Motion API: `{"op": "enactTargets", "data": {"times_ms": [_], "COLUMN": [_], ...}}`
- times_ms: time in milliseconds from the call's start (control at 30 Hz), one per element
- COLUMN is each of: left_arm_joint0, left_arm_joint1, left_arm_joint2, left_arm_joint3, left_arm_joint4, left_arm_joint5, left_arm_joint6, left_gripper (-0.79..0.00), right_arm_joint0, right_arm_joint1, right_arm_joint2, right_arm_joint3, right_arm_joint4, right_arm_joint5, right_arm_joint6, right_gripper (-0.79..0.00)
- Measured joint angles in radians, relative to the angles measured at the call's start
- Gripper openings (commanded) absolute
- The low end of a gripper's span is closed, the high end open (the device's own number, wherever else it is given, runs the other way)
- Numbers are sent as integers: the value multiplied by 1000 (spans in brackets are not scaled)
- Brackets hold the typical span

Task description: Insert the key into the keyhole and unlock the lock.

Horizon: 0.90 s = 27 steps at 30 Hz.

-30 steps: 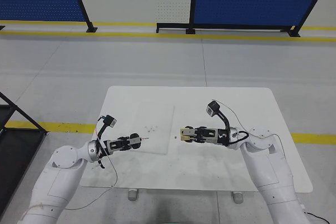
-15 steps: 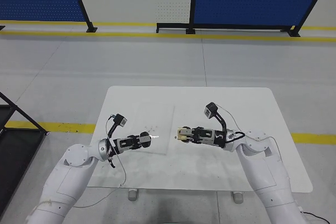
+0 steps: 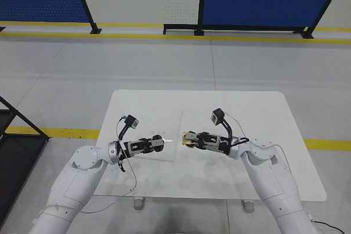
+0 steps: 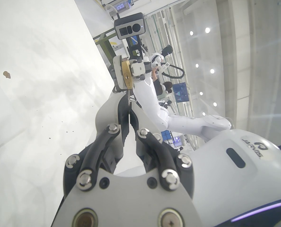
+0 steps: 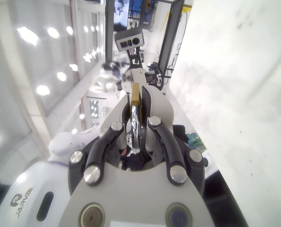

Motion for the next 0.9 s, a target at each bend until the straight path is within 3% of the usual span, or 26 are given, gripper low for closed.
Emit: {"op": "enactTargets", "data": {"times_ms": [900], "left_arm_joint0": [-87], "left_arm_joint1": [-18], "left_arm_joint2": [101], "left_arm_joint3": [58], "left_arm_joint4": [7], "left_arm_joint5": [22], "left_arm_joint6": [32], "left_gripper": [-785], "right_arm_joint0": [4], "right_arm_joint1": [8], "right_arm_joint2": [-15], "right_arm_joint3": [4], "right_arm_joint4": [-37], "right_arm_joint5": [-50], "right_arm_joint6": [-47], "right_gripper": [-785]}}
